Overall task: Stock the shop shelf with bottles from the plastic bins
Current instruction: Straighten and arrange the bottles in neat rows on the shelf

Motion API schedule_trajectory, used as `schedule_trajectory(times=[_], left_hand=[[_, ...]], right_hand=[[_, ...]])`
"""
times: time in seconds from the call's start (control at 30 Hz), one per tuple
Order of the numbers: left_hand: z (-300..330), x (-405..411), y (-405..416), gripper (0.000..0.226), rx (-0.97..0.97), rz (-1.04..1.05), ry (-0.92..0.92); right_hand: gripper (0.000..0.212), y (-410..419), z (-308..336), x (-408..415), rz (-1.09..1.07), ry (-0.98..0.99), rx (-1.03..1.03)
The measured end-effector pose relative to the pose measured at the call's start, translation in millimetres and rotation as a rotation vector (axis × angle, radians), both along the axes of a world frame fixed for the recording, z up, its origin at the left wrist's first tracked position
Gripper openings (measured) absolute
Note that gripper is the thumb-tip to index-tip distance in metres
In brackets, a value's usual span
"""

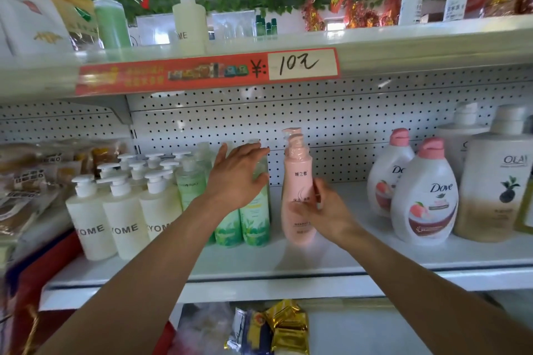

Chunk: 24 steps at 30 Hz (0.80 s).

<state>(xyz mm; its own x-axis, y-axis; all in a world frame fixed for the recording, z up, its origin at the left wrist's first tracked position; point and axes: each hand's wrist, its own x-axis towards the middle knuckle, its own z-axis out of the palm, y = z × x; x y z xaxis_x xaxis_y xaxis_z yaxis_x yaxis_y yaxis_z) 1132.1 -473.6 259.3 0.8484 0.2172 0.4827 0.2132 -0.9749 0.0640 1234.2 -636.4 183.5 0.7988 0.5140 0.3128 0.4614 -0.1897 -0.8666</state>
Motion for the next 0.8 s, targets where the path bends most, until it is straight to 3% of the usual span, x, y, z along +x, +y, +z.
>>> schedule_trajectory(times=[0.17, 0.3, 0.4, 0.47, 0.6, 0.8], left_hand=[[-2.3, -0.3, 0.1, 0.055, -0.01, -0.037, -0.029], [-10.6, -4.6, 6.8, 0.062, 0.021, -0.03, -0.049], [-17.5, -7.7, 12.9, 0.071, 0.084, -0.019, -0.034], [-18.4, -8.5, 13.8, 0.073, 0.095, -0.016, -0.018], [-17.4, -9.9, 13.9, 0.074, 0.106, -0.015, -0.013], [-17.8, -9.9, 12.6, 0.075, 0.096, -0.023, -0.021]], right_hand=[[0.055, 0.7, -1.8, -0.8, 0.006, 0.008, 0.002], [0.109, -4.3, -13.1, 3.4, -0.014, -0.045, 0.043], [0.136, -5.6, -22.8, 12.5, 0.036, 0.093, -0.038], [0.134, -3.2, -29.9, 18.3, 0.122, 0.217, -0.016], [0.102, 4.1, -39.0, 25.2, 0.246, 0.215, 0.082], [0.109, 3.6, -36.5, 29.1, 0.32, 0.214, 0.064]])
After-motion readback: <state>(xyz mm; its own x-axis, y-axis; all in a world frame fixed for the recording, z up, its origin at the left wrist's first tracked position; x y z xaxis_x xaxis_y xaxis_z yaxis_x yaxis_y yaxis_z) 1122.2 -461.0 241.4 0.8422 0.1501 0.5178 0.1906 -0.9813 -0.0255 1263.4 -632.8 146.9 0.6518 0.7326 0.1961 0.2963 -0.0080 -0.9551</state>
